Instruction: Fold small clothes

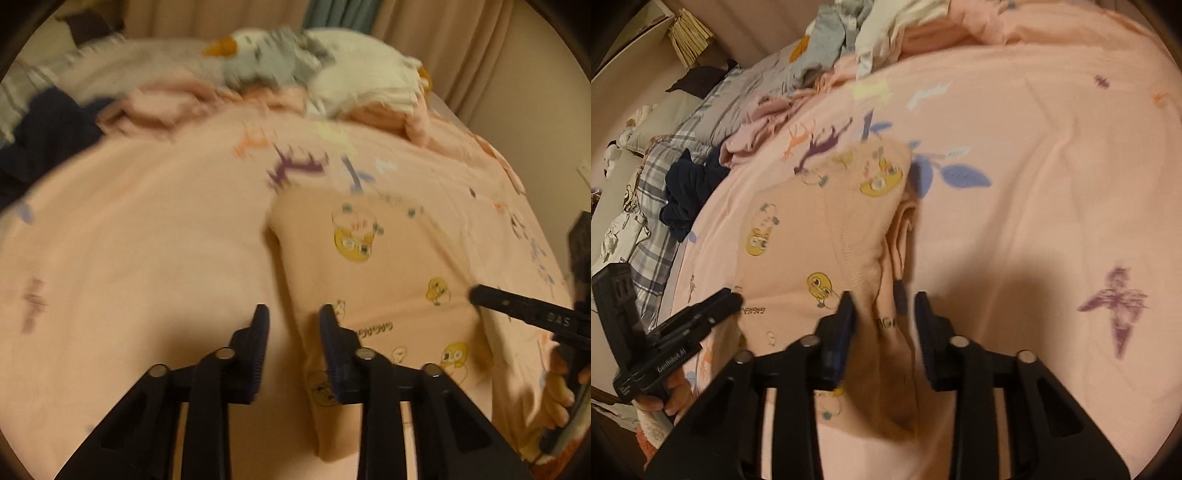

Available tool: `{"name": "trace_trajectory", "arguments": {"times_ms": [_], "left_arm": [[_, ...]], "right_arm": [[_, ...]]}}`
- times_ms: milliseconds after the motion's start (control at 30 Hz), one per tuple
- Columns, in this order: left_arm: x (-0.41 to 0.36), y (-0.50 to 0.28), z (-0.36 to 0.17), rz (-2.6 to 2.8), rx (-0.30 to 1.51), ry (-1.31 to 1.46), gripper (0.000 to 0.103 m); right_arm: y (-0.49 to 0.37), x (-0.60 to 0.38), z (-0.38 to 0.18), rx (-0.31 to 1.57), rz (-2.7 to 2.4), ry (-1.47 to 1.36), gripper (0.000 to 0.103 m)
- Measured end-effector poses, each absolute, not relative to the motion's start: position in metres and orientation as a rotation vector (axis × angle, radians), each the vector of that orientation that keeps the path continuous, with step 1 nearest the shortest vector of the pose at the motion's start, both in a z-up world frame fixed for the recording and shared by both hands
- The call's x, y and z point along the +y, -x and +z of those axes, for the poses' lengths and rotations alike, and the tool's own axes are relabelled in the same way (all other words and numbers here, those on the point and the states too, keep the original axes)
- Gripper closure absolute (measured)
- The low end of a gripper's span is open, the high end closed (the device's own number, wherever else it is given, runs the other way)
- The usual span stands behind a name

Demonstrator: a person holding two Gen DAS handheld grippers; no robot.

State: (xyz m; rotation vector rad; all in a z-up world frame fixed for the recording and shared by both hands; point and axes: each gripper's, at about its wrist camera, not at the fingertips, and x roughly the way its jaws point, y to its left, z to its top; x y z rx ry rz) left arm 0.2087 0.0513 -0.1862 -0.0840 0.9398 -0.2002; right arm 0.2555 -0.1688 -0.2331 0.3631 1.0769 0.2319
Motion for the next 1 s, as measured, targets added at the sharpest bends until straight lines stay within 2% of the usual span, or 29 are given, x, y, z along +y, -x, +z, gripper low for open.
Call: {"name": "trace_trajectory", "arguments": {"times_ms": [100, 200, 333, 400, 500, 600, 800, 1000], "left_arm": [[0.044, -0.195, -0.171, -0.312, 0.914, 0.158, 0.080], [0.028, -0.187, -0.179, -0.363, 0.934, 0.148, 0.080], [0.016, -0.183, -0.217, -0.315, 1.041, 0.077, 0.080], [0.022, -0.181, -0.235, -0.315, 1.096, 0.123, 0.080], [0.030, -0.174, -0.237, -0.316, 1.069, 0.154, 0.080], [0.027, -0.171, -0.236, -0.308, 1.070, 0.128, 0.080], [0.016, -0.159, -0.236, -0.268, 1.048, 0.056, 0.080], [0.019, -0.140, -0.238, -0.248, 1.042, 0.073, 0.080]], "right_arm": [[-0.244, -0.164, -0.212, 1.034, 0.244, -0.346, 0.095], [-0.233, -0.148, -0.201, 1.005, 0.338, -0.348, 0.096], [-0.231, -0.137, -0.225, 1.067, 0.341, -0.336, 0.096], [-0.230, -0.143, -0.247, 1.117, 0.257, -0.291, 0.101], [-0.222, -0.162, -0.274, 1.135, 0.267, -0.399, 0.103], [-0.213, -0.172, -0.277, 1.128, 0.274, -0.435, 0.103], [-0.192, -0.151, -0.272, 1.110, 0.231, -0.275, 0.103], [-0.177, -0.152, -0.274, 1.105, 0.175, -0.269, 0.103]]}}
